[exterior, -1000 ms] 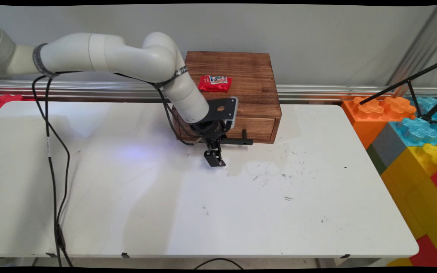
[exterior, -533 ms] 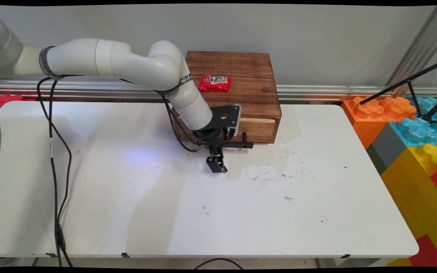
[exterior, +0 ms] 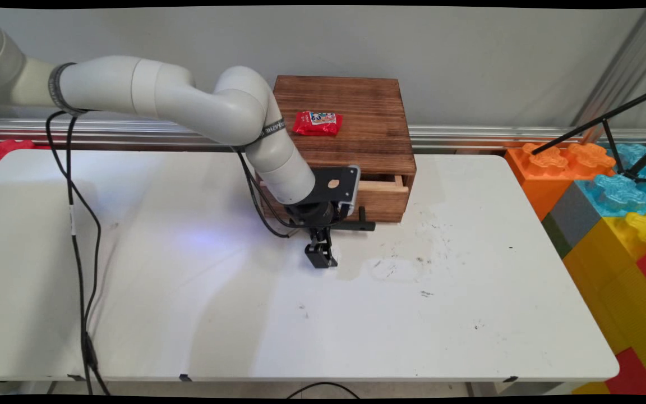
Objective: Open the drawer
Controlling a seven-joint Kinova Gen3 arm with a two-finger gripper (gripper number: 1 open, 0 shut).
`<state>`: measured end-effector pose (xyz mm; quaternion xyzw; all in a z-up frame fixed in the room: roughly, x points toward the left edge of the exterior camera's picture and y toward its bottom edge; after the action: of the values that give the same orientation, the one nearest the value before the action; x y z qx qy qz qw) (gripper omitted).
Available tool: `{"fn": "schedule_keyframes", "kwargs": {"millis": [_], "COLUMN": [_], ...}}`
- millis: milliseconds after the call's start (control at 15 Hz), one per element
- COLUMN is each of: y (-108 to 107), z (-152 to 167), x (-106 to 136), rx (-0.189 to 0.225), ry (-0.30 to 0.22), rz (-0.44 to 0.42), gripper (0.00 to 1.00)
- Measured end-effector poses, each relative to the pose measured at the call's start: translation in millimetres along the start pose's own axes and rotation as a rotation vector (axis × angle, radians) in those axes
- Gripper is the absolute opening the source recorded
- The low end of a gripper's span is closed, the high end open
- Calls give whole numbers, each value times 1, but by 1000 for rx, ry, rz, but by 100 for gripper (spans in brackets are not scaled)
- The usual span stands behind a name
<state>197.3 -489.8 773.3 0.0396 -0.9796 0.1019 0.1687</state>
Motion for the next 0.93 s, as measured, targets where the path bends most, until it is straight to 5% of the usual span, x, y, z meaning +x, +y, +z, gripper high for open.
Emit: {"fn": "schedule_keyframes", "kwargs": {"millis": [933], "y": [67], "z": [-15], "x": [26], "rx": [-5], "ry": [-17], "rz": [-43], "gripper": [100]}}
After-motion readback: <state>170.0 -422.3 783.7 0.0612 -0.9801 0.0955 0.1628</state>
